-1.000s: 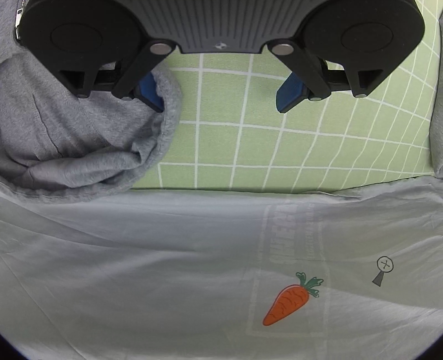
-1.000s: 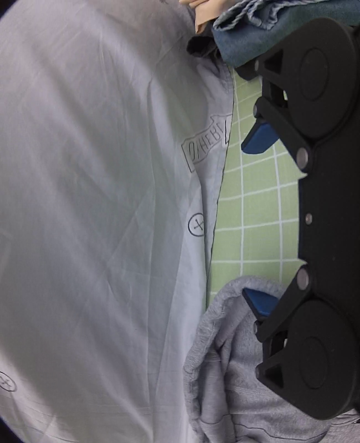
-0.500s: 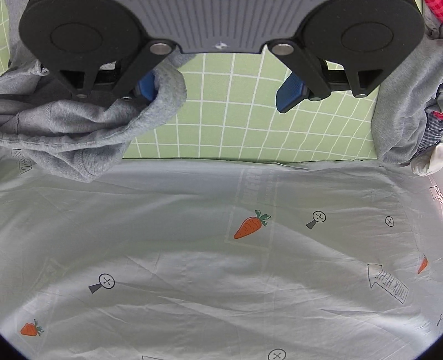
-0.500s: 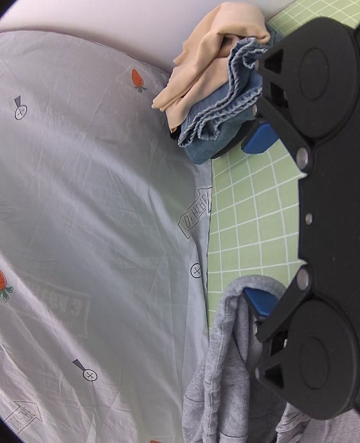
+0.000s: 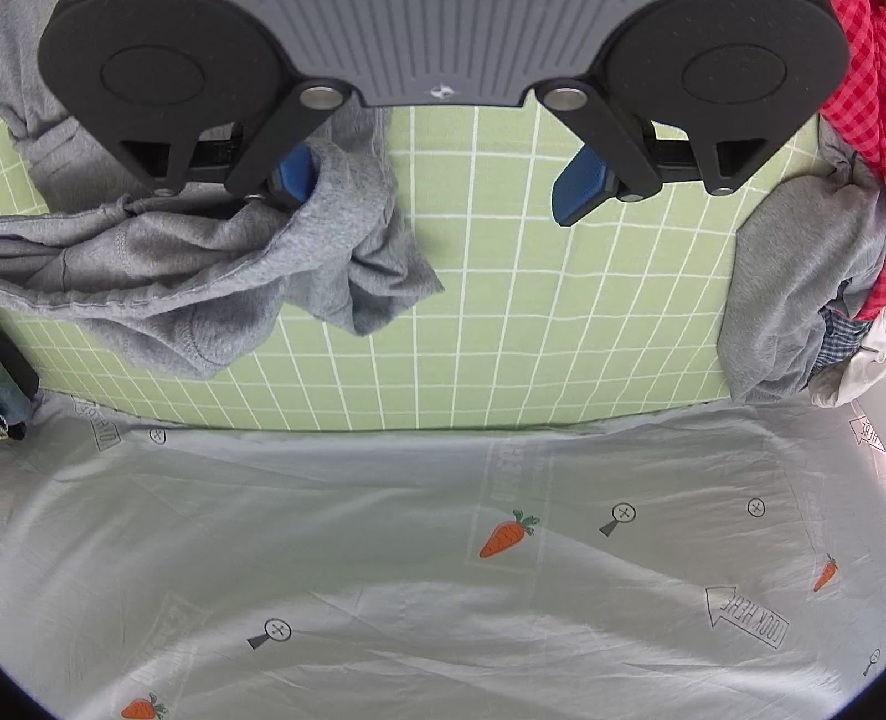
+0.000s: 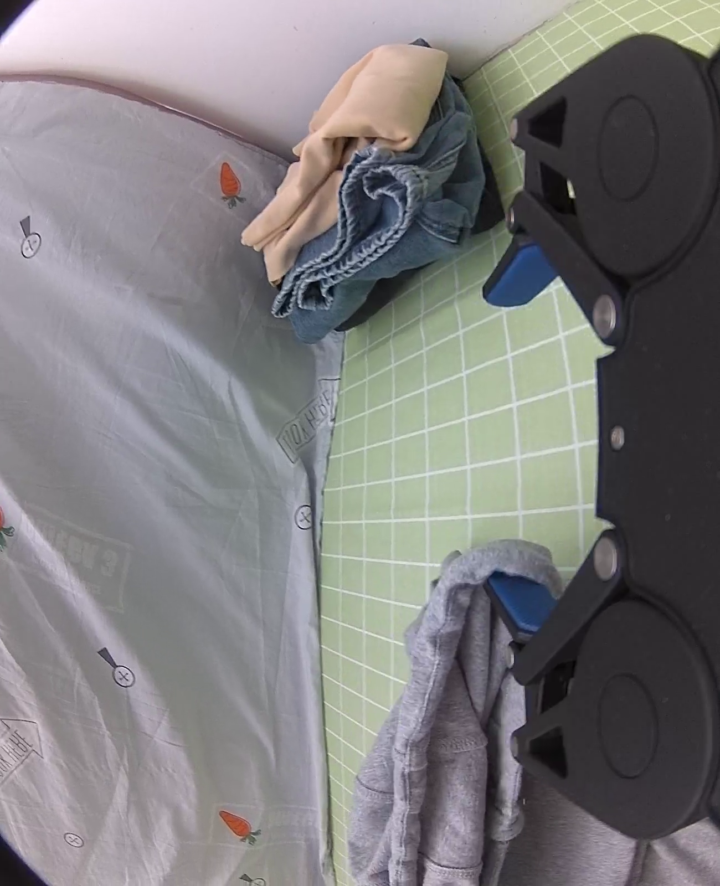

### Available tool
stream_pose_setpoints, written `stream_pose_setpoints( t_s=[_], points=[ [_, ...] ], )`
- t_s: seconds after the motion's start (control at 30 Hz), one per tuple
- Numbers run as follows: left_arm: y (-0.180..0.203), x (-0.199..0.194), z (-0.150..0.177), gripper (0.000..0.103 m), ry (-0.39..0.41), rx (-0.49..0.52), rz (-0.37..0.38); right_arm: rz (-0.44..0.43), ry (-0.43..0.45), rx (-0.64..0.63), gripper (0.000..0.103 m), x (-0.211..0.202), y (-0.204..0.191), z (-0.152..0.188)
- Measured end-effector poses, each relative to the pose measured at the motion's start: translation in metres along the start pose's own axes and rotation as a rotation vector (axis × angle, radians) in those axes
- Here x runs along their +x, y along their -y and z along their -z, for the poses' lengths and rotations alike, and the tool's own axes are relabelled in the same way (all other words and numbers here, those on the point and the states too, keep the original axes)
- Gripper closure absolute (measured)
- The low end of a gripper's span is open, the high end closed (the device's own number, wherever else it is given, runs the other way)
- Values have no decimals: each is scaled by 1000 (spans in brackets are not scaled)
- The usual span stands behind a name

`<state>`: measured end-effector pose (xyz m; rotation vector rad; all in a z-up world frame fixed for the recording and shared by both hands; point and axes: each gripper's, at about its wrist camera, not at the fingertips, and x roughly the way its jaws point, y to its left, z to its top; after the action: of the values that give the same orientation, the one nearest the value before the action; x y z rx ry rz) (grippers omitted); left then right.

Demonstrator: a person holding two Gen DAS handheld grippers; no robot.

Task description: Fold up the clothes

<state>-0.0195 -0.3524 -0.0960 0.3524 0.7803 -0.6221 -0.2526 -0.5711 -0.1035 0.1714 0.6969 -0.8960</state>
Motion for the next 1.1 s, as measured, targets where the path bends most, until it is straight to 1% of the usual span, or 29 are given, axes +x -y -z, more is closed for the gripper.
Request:
stream_pose_setpoints(
  t_s=[0.07,0.13,0.27,0.43,0.5,0.63,0.77,0.9,1.0,1.1],
  points=[
    [1,2,6,17,-28,0,7,-8,-32,-21,1,3,-6,7],
    [1,0,10,17,-36,-5,23,-27,-51,-29,1,4,-11,10],
    [-2,-7,9,16,-31,-10,59,-71,-41,-49,1,0,-19,9],
    [-10,-18,4,14,-22,-24,176,-108,-20,-10,1,2,-21,-3],
    [-15,-23,3,13,-11,-47,203,-110,-14,-4,1,7,-21,-7],
    [-21,-22,1,12,-8,-96,186,-124,-22,15,1,24,-24,-17],
    [-21,-16,-6,12,-13,-121,158,-139,-69,48,1,46,-30,-18],
    [-17,-11,-18,12,1,-142,183,-163,-123,25,1,47,-33,-6],
    [-5,-3,-24,12,-5,-117,197,-183,-160,0,1,42,-35,8],
    [10,11,-21,12,-41,-72,214,-193,-199,-4,1,35,-32,26]
  ],
)
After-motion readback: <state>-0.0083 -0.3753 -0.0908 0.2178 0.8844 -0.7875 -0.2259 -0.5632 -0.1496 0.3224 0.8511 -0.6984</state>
